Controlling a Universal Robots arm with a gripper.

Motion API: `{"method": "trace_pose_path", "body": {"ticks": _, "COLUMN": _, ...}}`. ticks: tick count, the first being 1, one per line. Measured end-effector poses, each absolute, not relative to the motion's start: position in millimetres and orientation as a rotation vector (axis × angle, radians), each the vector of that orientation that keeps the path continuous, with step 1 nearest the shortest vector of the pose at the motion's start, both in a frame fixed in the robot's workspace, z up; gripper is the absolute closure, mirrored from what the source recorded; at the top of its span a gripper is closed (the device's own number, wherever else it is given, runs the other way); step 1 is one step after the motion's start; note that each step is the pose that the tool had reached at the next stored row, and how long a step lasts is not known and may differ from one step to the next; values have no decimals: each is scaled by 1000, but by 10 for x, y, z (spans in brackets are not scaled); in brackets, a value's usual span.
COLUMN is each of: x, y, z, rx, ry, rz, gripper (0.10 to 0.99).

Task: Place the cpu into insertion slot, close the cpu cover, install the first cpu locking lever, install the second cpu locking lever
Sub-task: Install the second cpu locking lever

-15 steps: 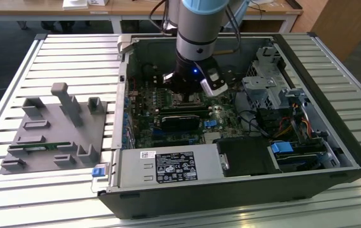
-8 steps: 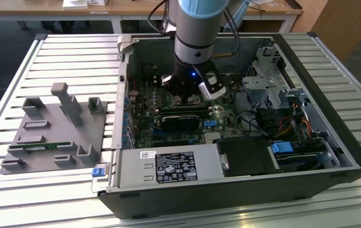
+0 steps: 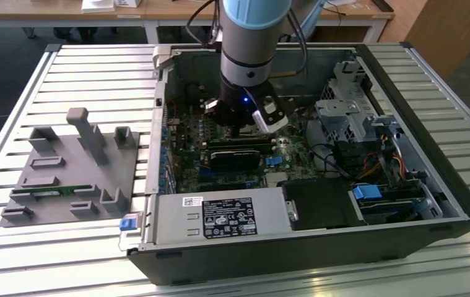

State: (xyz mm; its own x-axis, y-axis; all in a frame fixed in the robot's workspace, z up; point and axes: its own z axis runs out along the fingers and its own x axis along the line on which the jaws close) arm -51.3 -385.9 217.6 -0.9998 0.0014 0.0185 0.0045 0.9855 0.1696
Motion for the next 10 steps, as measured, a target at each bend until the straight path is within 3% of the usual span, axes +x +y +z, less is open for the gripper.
{"method": "trace_pose_path", "body": {"ticks": 10, "x": -530, "y": -3882, "z": 2047, "rx": -7, "ry": -3111, "rz": -276, "gripper": 980}}
